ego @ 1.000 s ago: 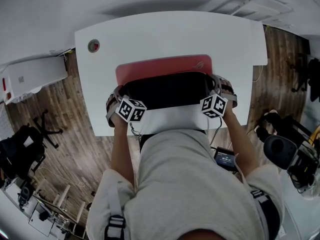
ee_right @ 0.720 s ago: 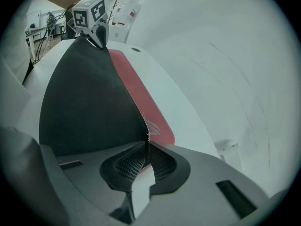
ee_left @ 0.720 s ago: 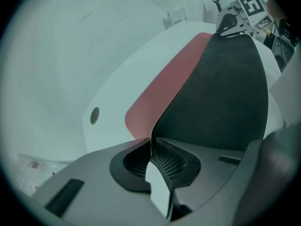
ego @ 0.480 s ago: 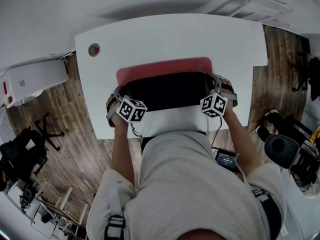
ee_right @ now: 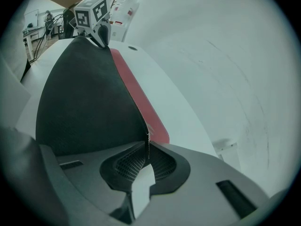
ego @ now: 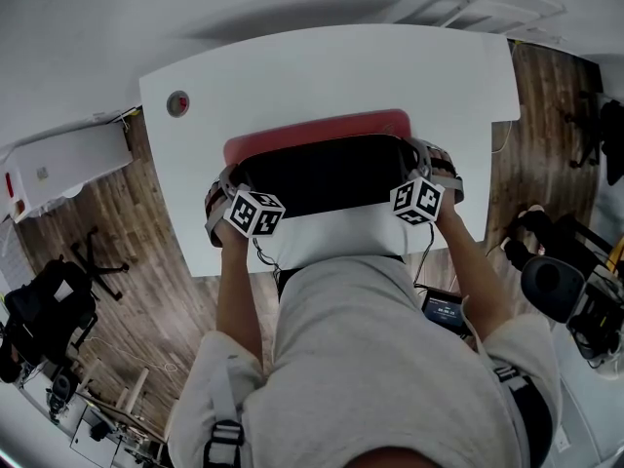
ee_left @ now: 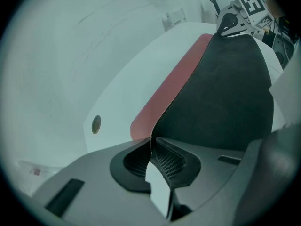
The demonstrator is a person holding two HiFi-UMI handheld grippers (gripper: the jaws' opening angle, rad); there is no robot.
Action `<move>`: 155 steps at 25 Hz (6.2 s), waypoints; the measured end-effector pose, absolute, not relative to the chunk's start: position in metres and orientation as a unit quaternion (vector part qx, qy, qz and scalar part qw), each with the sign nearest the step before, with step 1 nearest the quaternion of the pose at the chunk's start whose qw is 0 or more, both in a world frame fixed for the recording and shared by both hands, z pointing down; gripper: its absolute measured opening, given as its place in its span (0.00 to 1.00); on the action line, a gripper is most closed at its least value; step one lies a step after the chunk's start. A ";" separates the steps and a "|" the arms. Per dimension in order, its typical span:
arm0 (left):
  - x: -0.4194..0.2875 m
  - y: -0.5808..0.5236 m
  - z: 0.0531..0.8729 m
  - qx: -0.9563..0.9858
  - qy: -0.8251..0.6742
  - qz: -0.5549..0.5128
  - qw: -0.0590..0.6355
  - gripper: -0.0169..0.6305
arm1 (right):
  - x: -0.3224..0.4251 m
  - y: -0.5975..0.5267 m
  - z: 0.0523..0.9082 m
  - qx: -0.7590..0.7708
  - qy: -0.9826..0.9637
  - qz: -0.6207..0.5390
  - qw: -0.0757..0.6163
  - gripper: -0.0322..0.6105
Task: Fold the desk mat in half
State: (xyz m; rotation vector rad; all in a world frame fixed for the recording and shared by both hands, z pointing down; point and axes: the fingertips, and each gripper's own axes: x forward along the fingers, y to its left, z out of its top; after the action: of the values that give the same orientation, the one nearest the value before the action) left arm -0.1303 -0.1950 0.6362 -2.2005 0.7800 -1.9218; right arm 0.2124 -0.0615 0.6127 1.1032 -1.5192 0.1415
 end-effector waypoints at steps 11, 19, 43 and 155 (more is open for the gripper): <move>-0.125 -0.202 0.635 -0.728 0.257 -0.634 0.058 0.09 | 0.219 -0.070 0.611 0.476 -0.651 0.060 0.587 0.13; -0.121 -0.207 0.635 -0.726 0.261 -0.633 0.058 0.09 | 0.223 -0.076 0.611 0.477 -0.652 0.059 0.587 0.13; -0.110 -0.229 0.635 -0.727 0.273 -0.627 0.066 0.09 | 0.233 -0.095 0.611 0.485 -0.648 0.052 0.585 0.13; -0.045 -0.033 0.348 -0.941 0.326 -0.084 -0.046 0.05 | 0.056 0.014 0.317 0.732 -0.665 0.009 0.145 0.11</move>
State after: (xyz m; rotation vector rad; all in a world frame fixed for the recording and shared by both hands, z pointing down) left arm -0.0454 -0.0325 0.3478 -3.0450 1.0543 -0.2723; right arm 0.0560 0.0141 0.3171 2.1094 -1.9160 0.0270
